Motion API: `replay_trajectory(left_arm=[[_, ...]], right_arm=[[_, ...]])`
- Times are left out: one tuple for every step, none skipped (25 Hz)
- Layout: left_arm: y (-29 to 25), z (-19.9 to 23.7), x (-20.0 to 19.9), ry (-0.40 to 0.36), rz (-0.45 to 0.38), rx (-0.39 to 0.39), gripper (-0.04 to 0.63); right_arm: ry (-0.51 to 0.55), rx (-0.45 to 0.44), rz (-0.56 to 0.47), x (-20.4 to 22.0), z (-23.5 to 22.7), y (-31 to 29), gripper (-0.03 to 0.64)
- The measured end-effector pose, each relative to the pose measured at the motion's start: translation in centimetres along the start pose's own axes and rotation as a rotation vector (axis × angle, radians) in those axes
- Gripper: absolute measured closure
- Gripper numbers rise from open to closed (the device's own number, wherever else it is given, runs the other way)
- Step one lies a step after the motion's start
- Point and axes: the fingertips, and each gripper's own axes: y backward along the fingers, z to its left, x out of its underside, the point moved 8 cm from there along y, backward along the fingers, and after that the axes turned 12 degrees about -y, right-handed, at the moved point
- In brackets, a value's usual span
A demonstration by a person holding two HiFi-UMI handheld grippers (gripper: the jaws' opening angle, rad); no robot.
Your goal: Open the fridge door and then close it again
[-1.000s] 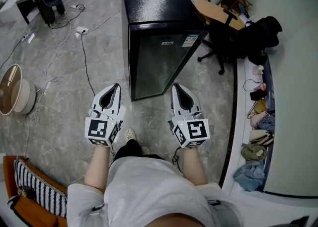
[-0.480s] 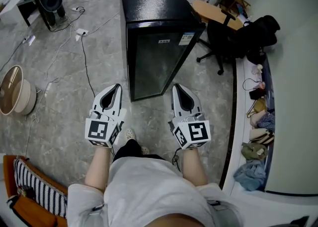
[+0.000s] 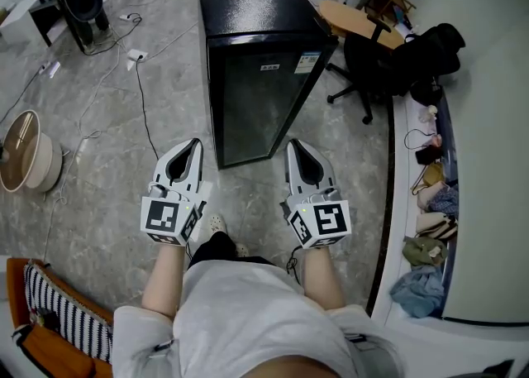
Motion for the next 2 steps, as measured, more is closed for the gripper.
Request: replay_trajectory(left_arm=[[0.06,-0.2,-0.03,0.0,0.0,-0.001,0.58],[0.13,-0.4,-0.06,0.0,0.0,-0.001,0.58]], right_arm=[[0.0,0.0,-0.001,0.0,-0.1,0.2,0.592],[-0.001,-0.001,-0.002,0.0,-0.2,0.4,0.592]])
